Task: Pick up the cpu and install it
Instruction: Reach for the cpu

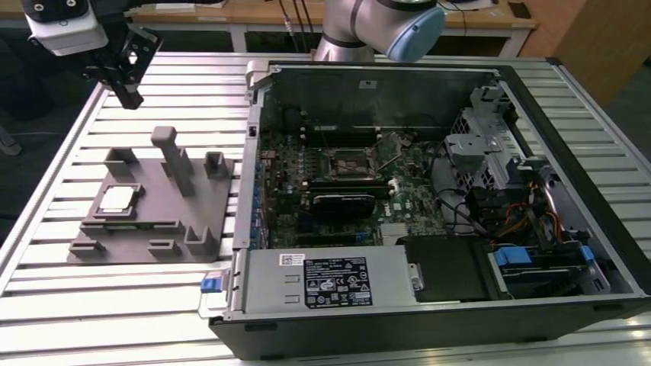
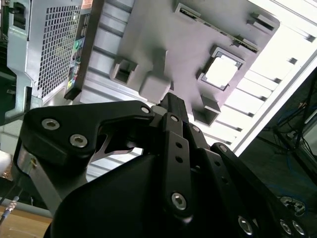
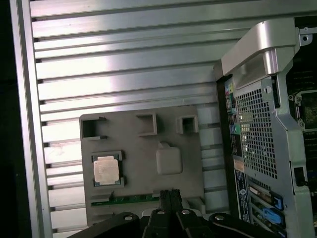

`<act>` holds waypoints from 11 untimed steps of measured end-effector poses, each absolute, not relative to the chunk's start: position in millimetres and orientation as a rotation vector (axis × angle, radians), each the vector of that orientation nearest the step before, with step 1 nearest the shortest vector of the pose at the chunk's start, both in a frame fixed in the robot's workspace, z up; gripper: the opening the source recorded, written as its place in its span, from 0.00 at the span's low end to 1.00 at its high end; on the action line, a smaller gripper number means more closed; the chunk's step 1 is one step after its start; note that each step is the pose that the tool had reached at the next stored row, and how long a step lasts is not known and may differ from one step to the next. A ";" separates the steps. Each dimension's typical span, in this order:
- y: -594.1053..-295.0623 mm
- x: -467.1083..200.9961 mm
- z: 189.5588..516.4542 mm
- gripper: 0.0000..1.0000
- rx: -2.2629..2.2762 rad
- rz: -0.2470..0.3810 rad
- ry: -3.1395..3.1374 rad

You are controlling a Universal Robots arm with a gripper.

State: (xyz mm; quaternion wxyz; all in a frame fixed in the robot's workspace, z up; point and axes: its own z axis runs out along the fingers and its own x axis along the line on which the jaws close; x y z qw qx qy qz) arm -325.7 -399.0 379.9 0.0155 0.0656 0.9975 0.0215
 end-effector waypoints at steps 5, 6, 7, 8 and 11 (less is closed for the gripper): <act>-398.9 -334.3 379.1 0.11 0.209 0.067 3.103; -398.9 -336.0 378.9 0.11 0.210 0.067 3.103; -398.9 -337.7 378.8 0.11 0.210 0.067 3.103; -398.9 -339.4 378.6 0.11 0.211 0.067 3.103; -398.9 -344.4 378.0 0.11 0.214 0.067 3.102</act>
